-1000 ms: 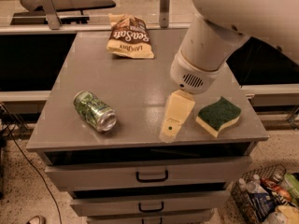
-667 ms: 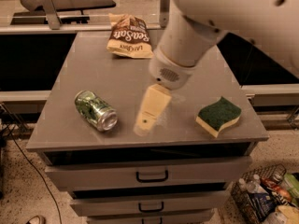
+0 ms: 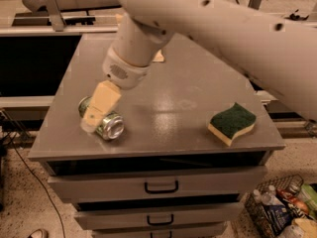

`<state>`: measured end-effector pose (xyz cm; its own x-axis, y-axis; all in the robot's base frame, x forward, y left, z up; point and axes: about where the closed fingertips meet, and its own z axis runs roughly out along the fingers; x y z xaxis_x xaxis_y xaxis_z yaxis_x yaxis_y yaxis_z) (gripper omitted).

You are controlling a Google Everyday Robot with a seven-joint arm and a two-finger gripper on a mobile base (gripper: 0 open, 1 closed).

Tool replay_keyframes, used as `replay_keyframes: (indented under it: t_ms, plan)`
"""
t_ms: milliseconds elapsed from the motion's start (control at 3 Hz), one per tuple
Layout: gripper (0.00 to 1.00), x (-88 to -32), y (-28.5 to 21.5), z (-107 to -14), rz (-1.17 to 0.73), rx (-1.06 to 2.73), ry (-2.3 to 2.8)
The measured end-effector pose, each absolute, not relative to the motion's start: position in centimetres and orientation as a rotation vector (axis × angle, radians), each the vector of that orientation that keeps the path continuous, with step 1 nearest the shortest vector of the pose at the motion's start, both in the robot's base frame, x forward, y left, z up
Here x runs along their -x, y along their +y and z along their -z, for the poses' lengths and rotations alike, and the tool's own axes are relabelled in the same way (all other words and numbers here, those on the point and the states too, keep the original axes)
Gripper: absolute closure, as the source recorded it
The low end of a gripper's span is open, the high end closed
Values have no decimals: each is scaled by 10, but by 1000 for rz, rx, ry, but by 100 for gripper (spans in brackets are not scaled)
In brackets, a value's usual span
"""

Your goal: Place green can upright

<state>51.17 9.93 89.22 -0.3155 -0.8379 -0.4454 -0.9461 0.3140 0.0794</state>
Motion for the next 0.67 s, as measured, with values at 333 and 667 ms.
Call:
replay_keyframes:
  t_ms: [333,667]
  plan:
    - [0,-520,135,-882,-448,1516,2329]
    - [0,-529,153,-870,-371,1428,2400]
